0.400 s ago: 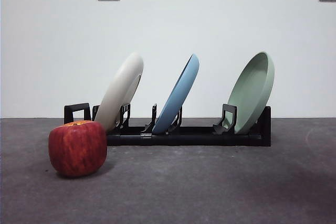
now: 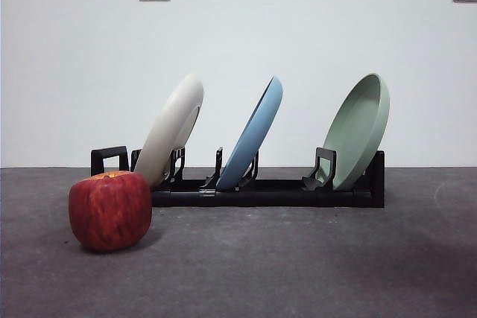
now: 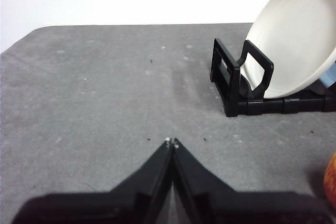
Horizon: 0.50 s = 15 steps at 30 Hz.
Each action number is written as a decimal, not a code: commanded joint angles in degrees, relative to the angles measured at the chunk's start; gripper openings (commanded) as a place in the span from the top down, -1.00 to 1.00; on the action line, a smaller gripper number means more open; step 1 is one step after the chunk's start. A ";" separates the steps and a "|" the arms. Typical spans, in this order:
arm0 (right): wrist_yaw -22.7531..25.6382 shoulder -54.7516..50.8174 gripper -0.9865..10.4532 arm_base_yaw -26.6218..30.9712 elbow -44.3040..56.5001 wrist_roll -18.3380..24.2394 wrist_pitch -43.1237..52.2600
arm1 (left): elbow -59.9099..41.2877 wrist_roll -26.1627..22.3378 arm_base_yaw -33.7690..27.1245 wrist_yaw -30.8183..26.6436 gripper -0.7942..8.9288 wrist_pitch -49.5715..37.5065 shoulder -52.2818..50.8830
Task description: Take the yellow plate from the plate rack,put the plate on the table,take the apple from the table,put the apple in the plate
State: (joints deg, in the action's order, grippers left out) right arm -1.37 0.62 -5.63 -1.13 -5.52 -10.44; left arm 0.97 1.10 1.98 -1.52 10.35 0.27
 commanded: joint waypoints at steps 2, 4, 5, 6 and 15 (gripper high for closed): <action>-0.11 0.09 0.83 -0.07 0.72 -6.01 0.11 | -0.74 1.09 -0.20 0.35 0.85 -1.03 -0.15; -0.13 0.09 0.84 -0.07 0.61 -7.30 0.07 | -0.72 2.80 -0.20 0.35 0.85 -1.36 -0.15; -0.13 0.17 0.84 -0.07 0.46 -7.96 0.04 | -0.61 3.80 -0.20 0.33 0.85 -1.51 -0.15; -0.13 0.33 0.84 -0.07 0.20 -8.63 0.04 | -0.39 4.42 -0.20 0.37 0.85 -1.53 -0.15; -0.20 8.22 0.85 -0.07 -6.97 -13.29 -0.42 | 7.39 8.41 -0.20 2.05 0.85 -1.31 5.99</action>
State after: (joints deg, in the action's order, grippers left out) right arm -1.52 7.77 -5.63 -6.98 -17.21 -11.11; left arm 7.57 8.58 1.98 0.38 9.65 5.45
